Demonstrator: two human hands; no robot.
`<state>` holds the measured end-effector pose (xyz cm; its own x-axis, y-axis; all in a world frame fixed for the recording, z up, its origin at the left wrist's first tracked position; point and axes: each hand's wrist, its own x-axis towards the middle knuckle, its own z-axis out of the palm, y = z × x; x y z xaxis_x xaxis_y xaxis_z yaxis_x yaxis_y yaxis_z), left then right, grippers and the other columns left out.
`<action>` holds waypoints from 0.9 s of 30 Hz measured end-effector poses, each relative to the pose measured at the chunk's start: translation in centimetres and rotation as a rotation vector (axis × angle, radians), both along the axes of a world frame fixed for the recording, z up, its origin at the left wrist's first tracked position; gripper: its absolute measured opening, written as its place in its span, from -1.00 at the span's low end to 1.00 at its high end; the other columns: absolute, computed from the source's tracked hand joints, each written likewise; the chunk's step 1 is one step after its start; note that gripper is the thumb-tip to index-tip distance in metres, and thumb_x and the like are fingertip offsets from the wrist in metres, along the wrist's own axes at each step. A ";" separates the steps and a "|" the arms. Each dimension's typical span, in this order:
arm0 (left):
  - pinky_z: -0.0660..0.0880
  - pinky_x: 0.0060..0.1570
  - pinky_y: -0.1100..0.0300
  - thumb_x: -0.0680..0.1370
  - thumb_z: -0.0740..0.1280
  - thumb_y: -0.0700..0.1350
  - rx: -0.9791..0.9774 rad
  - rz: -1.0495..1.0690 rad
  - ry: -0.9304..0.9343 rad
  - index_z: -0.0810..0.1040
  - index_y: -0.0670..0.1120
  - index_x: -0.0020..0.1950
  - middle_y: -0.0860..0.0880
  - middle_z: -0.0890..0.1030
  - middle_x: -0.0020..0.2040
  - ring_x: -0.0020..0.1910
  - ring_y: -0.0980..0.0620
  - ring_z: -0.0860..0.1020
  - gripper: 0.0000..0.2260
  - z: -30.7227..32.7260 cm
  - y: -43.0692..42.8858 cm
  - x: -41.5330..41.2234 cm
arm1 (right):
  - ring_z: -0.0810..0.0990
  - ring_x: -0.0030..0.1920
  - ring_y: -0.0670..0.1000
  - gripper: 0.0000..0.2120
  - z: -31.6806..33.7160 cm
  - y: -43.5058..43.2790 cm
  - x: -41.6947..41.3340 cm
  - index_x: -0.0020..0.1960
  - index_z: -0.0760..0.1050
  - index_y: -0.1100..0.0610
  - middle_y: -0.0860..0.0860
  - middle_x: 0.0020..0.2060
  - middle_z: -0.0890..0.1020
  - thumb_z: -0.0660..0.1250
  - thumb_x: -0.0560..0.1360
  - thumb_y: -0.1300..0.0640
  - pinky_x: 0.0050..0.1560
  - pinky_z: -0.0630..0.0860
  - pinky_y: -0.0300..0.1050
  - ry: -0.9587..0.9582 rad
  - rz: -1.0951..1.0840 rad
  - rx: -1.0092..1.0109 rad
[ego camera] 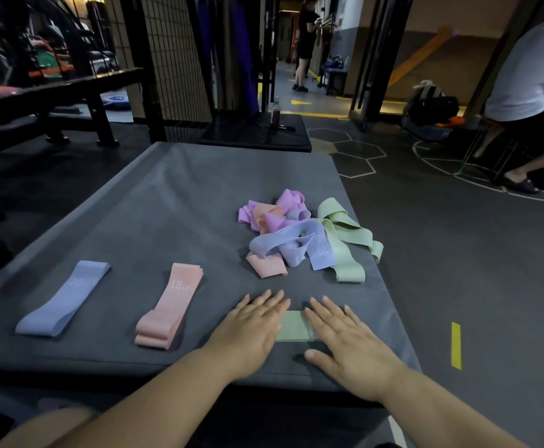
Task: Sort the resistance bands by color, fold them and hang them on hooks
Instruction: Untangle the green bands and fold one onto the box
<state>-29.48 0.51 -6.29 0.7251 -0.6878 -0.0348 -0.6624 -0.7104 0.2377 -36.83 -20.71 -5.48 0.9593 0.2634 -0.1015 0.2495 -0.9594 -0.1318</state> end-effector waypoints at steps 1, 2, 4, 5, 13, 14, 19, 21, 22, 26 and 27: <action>-0.29 0.47 0.15 0.35 -0.47 0.18 0.019 0.018 -0.011 -0.13 0.06 0.60 0.15 -0.16 0.59 0.56 0.14 -0.18 -0.20 0.0 0.2 0.0 | -0.09 0.57 -0.04 -0.10 -0.2 0.0 0.0 0.59 0.04 0.05 -0.10 0.56 -0.01 -0.39 0.46 -0.47 0.48 -0.16 -0.14 -0.031 0.003 -0.047; -0.30 0.47 0.13 0.33 -0.47 0.20 0.031 0.033 -0.013 -0.16 0.07 0.59 0.17 -0.22 0.57 0.56 0.14 -0.20 -0.19 0.1 0.3 -0.2 | 0.10 0.54 0.01 -0.19 -0.1 0.1 -0.1 0.55 0.21 0.07 -0.04 0.54 0.19 -0.29 0.55 -0.41 0.44 -0.04 -0.12 0.003 -0.023 -0.102; -0.35 0.45 0.12 0.32 -0.48 0.21 0.040 0.055 -0.006 -0.19 0.07 0.59 0.21 -0.33 0.49 0.55 0.15 -0.24 -0.18 0.2 0.3 -0.5 | 0.23 0.50 0.02 -0.23 0.3 0.1 -0.2 0.51 0.29 0.10 -0.01 0.50 0.30 -0.23 0.58 -0.38 0.40 0.00 -0.10 -0.017 -0.084 -0.139; -0.37 0.44 0.12 0.32 -0.48 0.21 0.039 0.068 -0.004 -0.20 0.07 0.59 0.21 -0.38 0.46 0.54 0.15 -0.26 -0.19 0.3 0.4 -0.6 | 0.08 0.55 0.01 -0.14 0.4 0.0 -0.2 0.56 0.15 0.10 -0.03 0.55 0.14 -0.32 0.53 -0.44 0.44 -0.08 -0.11 -0.033 -0.071 -0.128; -0.36 0.48 0.03 0.44 -0.40 0.23 0.093 0.116 -0.005 -0.22 0.12 0.58 0.17 -0.41 0.46 0.54 0.09 -0.31 -0.31 0.0 0.2 -0.7 | -0.38 0.52 -0.13 0.07 0.2 -0.5 -0.3 0.55 -0.37 0.02 -0.14 0.48 -0.35 -0.65 0.18 -0.53 0.49 -0.35 -0.12 0.024 -0.057 -0.066; -0.36 0.48 0.04 0.41 -0.42 0.23 0.103 0.114 -0.001 -0.22 0.12 0.58 0.17 -0.37 0.50 0.54 0.08 -0.31 -0.28 0.0 0.2 -0.7 | -0.38 0.52 -0.12 0.04 0.2 -0.6 -0.2 0.53 -0.38 0.02 -0.14 0.48 -0.35 -0.63 0.20 -0.53 0.49 -0.35 -0.11 0.023 -0.056 -0.058; -0.34 0.49 -0.04 0.67 -0.15 0.10 0.201 0.108 0.047 -0.26 0.08 0.58 0.09 -0.31 0.57 0.52 -0.01 -0.39 -0.50 0.5 0.0 -0.6 | 0.08 0.56 0.06 -0.11 -0.7 -0.9 -0.1 0.58 0.03 0.14 0.06 0.56 0.10 -0.31 0.51 -0.48 0.45 -0.04 -0.04 0.004 -0.029 -0.143; -0.34 0.49 -0.09 0.68 -0.15 0.09 0.226 0.108 0.068 -0.27 0.09 0.57 0.09 -0.35 0.56 0.51 -0.02 -0.41 -0.50 0.7 -0.1 -0.6 | 0.26 0.50 0.07 -0.19 -1.1 -0.9 -0.1 0.54 0.20 0.16 0.08 0.51 0.26 -0.20 0.57 -0.41 0.40 0.05 -0.02 0.001 -0.060 -0.144; -0.35 0.48 -0.10 0.68 -0.15 0.10 0.233 0.108 0.078 -0.28 0.09 0.57 0.10 -0.36 0.55 0.51 -0.02 -0.42 -0.50 0.8 -0.1 -0.5 | 0.17 0.54 0.06 -0.14 -1.0 -0.8 -0.1 0.56 0.10 0.15 0.06 0.54 0.15 -0.26 0.54 -0.45 0.43 -0.02 -0.03 0.018 -0.060 -0.110; -0.34 0.48 -0.11 0.68 -0.14 0.10 0.224 0.113 0.107 -0.28 0.11 0.57 0.15 -0.35 0.55 0.51 0.02 -0.41 -0.51 1.0 0.0 -0.6 | -0.28 0.53 -0.19 0.11 -0.6 -1.1 0.4 0.57 -0.24 -0.02 -0.19 0.50 -0.24 -0.68 0.16 -0.53 0.49 -0.35 -0.19 0.044 -0.075 0.020; -0.34 0.49 -0.11 0.68 -0.13 0.09 0.205 0.119 0.111 -0.26 0.12 0.57 0.16 -0.33 0.55 0.51 0.03 -0.40 -0.51 1.0 0.0 -0.6 | -0.22 0.52 -0.24 0.15 -0.3 -1.1 0.7 0.59 -0.14 -0.05 -0.23 0.52 -0.14 -0.68 0.14 -0.52 0.48 -0.33 -0.23 0.052 -0.109 0.078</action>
<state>-30.09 0.52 -5.33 0.7843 -0.5682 -0.2492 -0.5492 -0.8226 0.1472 -36.16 -21.81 -5.76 0.9766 0.1670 -0.1354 0.1351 -0.9667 -0.2174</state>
